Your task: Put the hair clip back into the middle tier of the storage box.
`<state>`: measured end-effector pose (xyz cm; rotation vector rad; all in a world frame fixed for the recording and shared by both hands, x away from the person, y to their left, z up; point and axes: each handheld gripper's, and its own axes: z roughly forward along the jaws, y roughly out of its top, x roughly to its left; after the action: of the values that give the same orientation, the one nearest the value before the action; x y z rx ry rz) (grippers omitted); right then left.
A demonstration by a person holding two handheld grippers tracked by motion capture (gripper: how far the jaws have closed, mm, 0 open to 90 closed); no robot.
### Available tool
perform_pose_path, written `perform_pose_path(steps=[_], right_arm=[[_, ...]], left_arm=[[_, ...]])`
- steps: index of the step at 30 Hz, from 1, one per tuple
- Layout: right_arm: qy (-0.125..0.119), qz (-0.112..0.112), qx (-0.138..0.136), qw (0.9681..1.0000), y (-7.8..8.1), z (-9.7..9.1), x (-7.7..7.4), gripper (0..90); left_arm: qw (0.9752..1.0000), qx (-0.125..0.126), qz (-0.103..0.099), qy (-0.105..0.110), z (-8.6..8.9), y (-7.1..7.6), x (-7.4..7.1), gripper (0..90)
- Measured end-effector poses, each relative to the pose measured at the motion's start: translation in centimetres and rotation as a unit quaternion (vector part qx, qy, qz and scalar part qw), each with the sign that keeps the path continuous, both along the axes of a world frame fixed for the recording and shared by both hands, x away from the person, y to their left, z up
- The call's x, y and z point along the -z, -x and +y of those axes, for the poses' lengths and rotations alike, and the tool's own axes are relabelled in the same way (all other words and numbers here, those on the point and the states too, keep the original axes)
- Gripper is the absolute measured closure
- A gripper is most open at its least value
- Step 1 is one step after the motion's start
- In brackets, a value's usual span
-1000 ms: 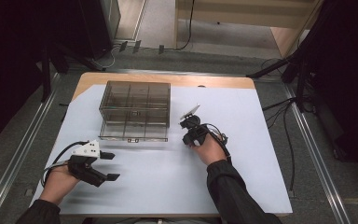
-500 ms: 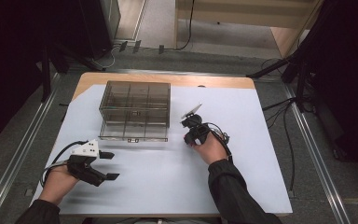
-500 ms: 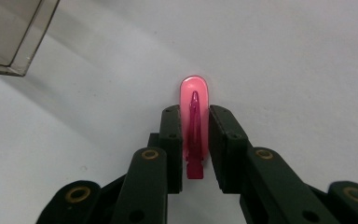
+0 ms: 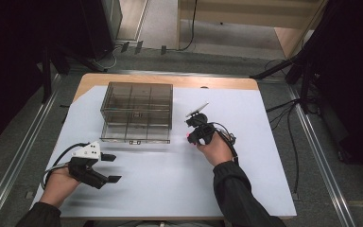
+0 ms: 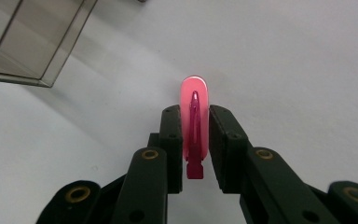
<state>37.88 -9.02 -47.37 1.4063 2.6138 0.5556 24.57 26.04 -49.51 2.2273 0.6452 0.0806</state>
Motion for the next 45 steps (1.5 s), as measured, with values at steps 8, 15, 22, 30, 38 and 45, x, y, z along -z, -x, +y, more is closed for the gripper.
perform_pose_path(steps=[8,15,22,30,38,45], right_arm=[[-0.022,-0.013,0.002,0.9997,0.0,-0.5,-0.8,77.6],[-0.038,-0.028,0.0,0.9989,0.1,-0.9,-1.4,77.5],[-0.046,-0.043,-0.007,0.998,0.3,-1.0,-2.0,77.5],[-0.059,-0.058,-0.012,0.9965,0.6,-1.0,-2.8,77.5],[-0.065,-0.065,-0.013,0.9957,0.8,-0.9,-3.3,77.5],[-0.067,-0.076,-0.023,0.9946,1.1,-0.4,-3.9,77.5]], left_arm=[[1.0,-0.003,0.001,0.002,0.1,0.0,0.0,21.8],[1.0,-0.004,0.0,0.003,0.1,0.0,0.0,21.8],[1.0,-0.003,0.001,-0.002,0.1,0.0,0.0,21.9],[1.0,-0.005,0.001,0.001,0.1,0.0,0.0,21.9],[1.0,-0.008,0.001,0.0,0.3,-0.1,0.0,21.9],[1.0,-0.009,0.0,0.001,0.5,-0.1,-0.1,21.8]])
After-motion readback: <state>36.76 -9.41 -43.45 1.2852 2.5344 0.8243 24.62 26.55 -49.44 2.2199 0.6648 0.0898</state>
